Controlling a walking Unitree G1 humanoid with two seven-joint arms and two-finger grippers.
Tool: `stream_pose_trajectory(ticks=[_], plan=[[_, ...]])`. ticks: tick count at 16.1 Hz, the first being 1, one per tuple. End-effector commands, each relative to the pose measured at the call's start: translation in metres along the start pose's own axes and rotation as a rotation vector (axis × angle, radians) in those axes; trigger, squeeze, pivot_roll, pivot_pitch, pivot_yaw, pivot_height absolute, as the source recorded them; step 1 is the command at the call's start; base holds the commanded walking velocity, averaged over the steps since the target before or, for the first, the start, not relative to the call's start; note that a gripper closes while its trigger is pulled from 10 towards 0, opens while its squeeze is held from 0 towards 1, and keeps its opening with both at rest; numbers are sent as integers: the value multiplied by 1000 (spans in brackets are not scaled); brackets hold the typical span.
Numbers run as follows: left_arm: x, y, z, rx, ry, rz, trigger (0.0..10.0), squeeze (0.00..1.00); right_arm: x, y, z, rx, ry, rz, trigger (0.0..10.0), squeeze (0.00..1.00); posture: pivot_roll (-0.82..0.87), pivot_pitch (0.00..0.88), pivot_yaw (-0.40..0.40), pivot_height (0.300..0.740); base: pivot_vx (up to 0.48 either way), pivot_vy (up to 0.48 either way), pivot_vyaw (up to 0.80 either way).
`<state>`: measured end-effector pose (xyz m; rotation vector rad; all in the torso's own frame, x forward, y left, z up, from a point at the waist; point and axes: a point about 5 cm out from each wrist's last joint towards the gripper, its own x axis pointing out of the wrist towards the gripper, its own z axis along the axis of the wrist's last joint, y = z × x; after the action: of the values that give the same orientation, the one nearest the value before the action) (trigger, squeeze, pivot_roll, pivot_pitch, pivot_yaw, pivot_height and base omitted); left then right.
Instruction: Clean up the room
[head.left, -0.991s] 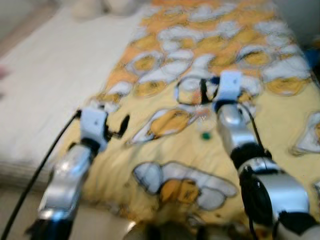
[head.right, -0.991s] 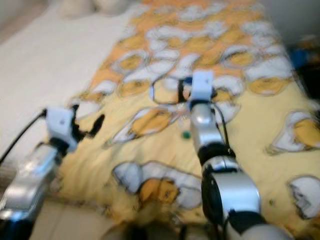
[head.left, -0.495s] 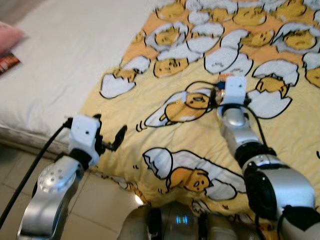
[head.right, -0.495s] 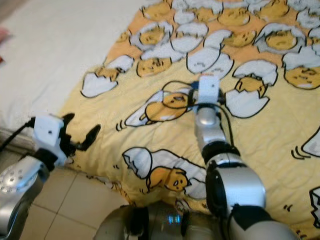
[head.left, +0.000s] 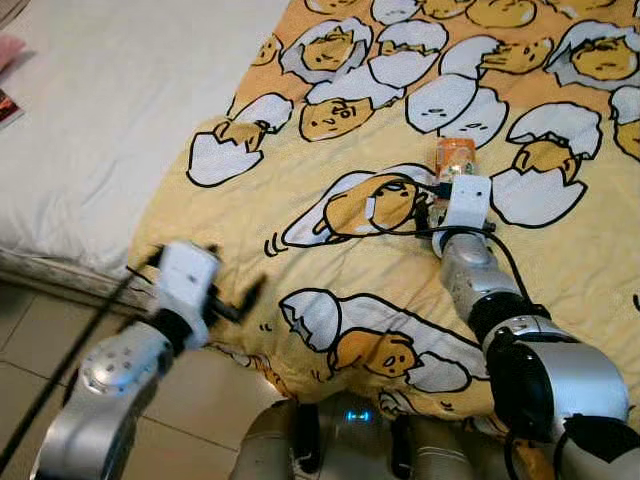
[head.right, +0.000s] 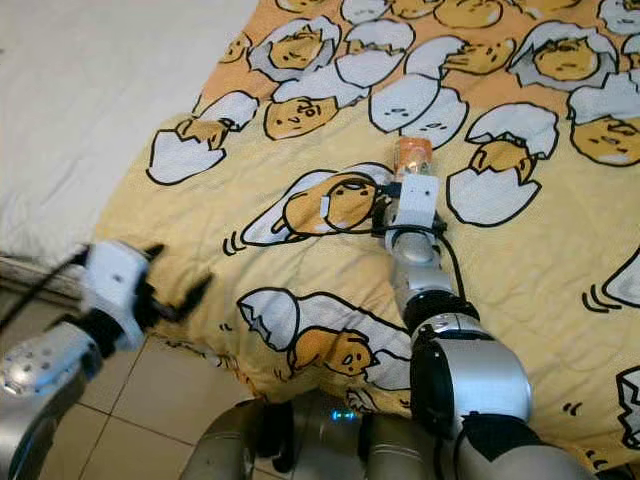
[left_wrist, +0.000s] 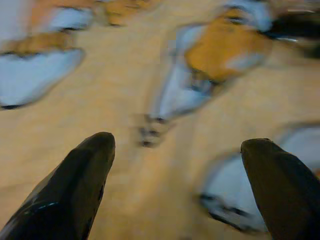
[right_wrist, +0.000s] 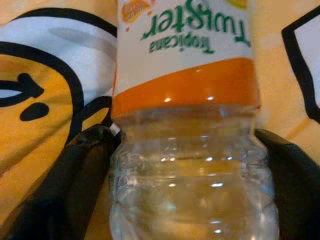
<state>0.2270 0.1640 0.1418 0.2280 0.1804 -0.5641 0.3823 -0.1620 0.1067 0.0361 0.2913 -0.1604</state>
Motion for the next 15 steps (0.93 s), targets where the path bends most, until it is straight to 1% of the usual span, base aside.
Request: stream_pose_trajectory(ticks=[1, 2, 3, 4, 5, 6, 7, 8, 9, 10, 12, 15], plan=[[-4, -28, 12, -37, -27, -229, 10000, 0, -4, 5, -23, 17, 103, 23, 0, 0, 188, 312, 123, 731, 0, 0, 0], [-7, -40, 27, -126, -93, -331, 10000, 0, -4, 4, -23, 20, 102, 22, 0, 0, 183, 310, 122, 731, 0, 0, 0], [-7, -42, 32, -137, -117, -354, 10000, 0, -4, 4, -23, 21, 103, 23, 0, 0, 179, 306, 119, 731, 0, 0, 0], [-5, -44, 47, -174, -191, -386, 10000, 0, -4, 4, -22, 21, 97, 25, 0, 0, 174, 302, 118, 731, 0, 0, 0], [-2, -43, 56, -181, -235, -394, 10000, 0, -4, 5, -20, 9, 89, 31, 0, 0, 166, 292, 115, 731, 0, 0, 0], [0, -42, 58, -144, -241, -408, 10000, 0, -3, 6, -19, -1, 79, 38, 0, 0, 162, 282, 111, 731, 0, 0, 0], [2, -42, 59, -88, -236, -436, 10000, 0, -3, 8, -17, -16, 68, 49, 0, 0, 154, 268, 107, 731, 0, 0, 0], [7, -42, 55, -44, -216, -471, 10000, 0, -4, 12, -17, -35, 67, 70, 0, 0, 136, 231, 98, 731, 0, 0, 0], [13, -43, 55, -22, -211, -506, 10000, 0, -3, 15, -13, -23, 62, 85, 0, 0, 104, 169, 90, 731, 0, 0, 0], [23, -44, 57, -9, -209, -542, 10000, 0, -2, 17, -8, -7, 54, 104, 0, 0, 83, 139, 91, 731, 0, 0, 0], [31, -41, 54, 7, -198, -545, 10000, 0, -2, 17, -7, 9, 56, 112, 0, 0, 64, 115, 89, 731, 0, 0, 0], [42, -29, 55, -28, -227, -494, 10000, 0, -1, 15, -1, 24, 36, 100, 0, 0, 61, 104, 93, 731, 0, 0, 0]])
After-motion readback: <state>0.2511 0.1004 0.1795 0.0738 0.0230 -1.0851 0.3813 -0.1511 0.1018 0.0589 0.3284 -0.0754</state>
